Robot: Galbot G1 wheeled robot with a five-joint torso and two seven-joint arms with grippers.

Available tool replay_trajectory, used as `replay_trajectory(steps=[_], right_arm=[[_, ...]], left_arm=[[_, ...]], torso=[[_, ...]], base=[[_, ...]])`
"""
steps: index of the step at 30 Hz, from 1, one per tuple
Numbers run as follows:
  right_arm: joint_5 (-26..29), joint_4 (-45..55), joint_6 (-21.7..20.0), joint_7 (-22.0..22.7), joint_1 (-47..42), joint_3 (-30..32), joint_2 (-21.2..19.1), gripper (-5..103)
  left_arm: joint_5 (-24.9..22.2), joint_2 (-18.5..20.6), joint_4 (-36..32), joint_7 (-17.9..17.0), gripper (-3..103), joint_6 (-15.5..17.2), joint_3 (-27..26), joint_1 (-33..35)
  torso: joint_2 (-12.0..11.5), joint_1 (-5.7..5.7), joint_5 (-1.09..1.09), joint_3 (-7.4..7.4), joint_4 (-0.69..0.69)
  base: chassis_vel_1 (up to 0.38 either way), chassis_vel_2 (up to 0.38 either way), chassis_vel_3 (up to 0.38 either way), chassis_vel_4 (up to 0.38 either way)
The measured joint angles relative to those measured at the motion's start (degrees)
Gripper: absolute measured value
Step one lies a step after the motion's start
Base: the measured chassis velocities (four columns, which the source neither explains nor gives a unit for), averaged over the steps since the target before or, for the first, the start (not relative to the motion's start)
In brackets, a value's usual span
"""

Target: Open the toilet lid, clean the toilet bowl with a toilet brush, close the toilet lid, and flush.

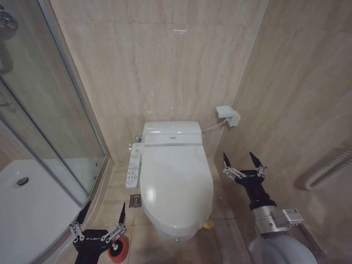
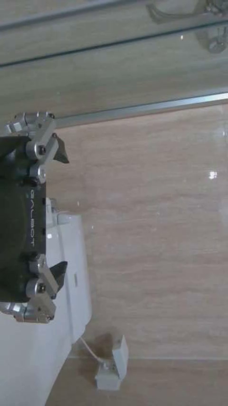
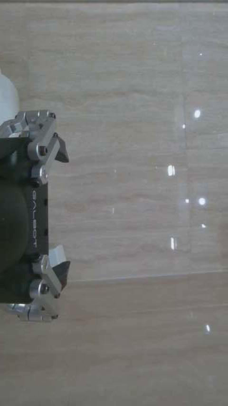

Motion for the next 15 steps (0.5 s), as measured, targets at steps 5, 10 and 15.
replay_trajectory(steps=[5,10,15], right_arm=[[-0.2,-0.3,0.0,0.0,0.0,0.0,0.0,100],[-0.7,-1.7,0.8,0.2,0.3,0.0,-0.2,100],[-1.1,-3.5,2.9,0.6,1.1,-0.3,-0.3,100]], left_arm=[[0.0,0.0,0.0,0.0,100,0.0,0.0,0.0],[0.0,0.0,0.0,0.0,100,0.0,0.0,0.0],[0.0,0.0,0.0,0.0,100,0.0,0.0,0.0]], torso=[[0.0,0.0,0.0,0.0,-0.01],[0.0,0.0,0.0,0.0,-0.01],[0.0,0.04,-0.01,0.01,0.01]], base=[[-0.131,0.14,0.144,-0.149],[-0.147,0.138,0.146,-0.133],[-0.106,0.106,0.1,-0.099]])
